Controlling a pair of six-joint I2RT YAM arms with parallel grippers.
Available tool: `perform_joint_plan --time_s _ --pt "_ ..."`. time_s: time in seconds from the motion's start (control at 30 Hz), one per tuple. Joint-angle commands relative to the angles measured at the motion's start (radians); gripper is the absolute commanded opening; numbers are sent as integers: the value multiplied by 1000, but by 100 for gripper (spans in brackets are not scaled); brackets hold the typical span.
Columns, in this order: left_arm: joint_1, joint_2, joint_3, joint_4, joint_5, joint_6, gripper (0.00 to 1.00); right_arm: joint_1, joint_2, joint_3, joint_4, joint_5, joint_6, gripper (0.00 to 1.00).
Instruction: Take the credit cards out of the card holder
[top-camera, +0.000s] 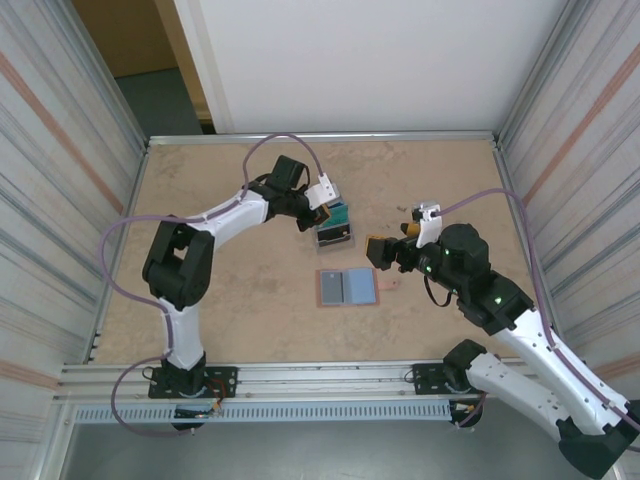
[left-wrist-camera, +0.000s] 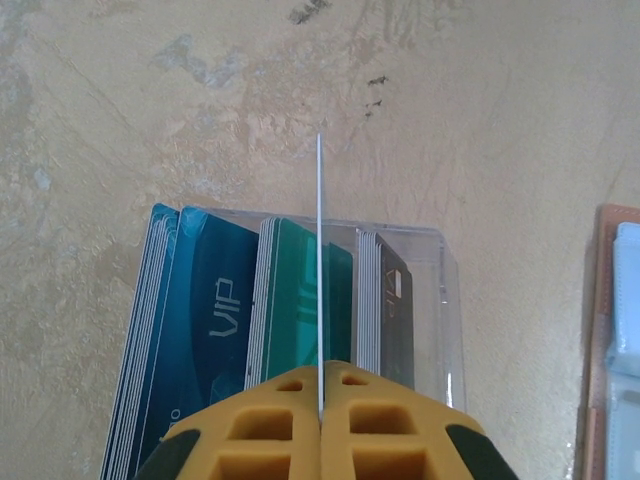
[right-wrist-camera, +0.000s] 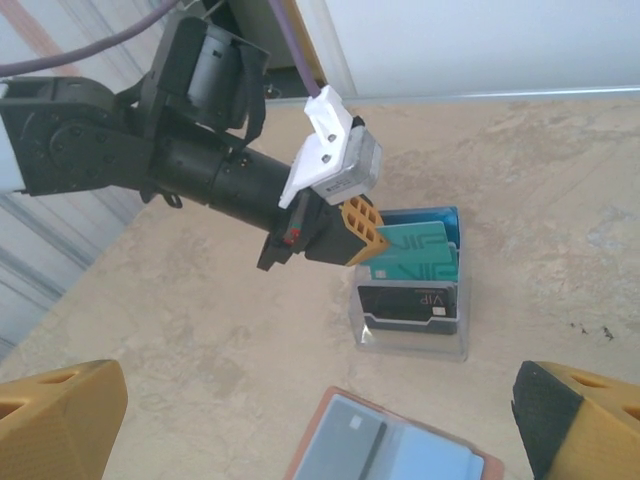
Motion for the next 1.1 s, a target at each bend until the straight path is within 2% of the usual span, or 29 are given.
perform_joint_plan --time_s 0.0,0.27,0.33,0.37,0.4,0.63,0.8,0.87,0.9,0.97,1.07 --pt "8 30 31 -33 -18 32 0 -8 -13 -6 -12 12 18 99" --pt "9 45 30 -13 -46 15 1 -8 -2 -11 -11 1 24 99" --pt "8 42 29 -13 -47 10 10 -8 3 -11 -15 1 25 99" --pt "9 38 28 -13 -46 6 22 -8 4 -11 -15 3 24 99" --pt "8 33 27 -14 -48 3 28 -8 7 -11 -14 3 25 99" --pt "7 -46 -12 16 -51 -35 30 -8 33 -12 -3 54 80 99" --pt "0 -151 -82 59 -62 -92 32 -9 70 -4 -5 41 81 99" --pt "-7 -207 -130 92 -82 -120 39 -9 94 1 -13 34 85 99" --pt "-10 -232 -151 105 -92 -135 40 -9 105 2 -12 28 84 99" --pt "-18 -297 -209 137 -120 -170 52 -9 127 3 -8 14 86 99" --pt "-29 -402 -312 196 -190 -237 59 -8 163 7 -6 14 97 99"
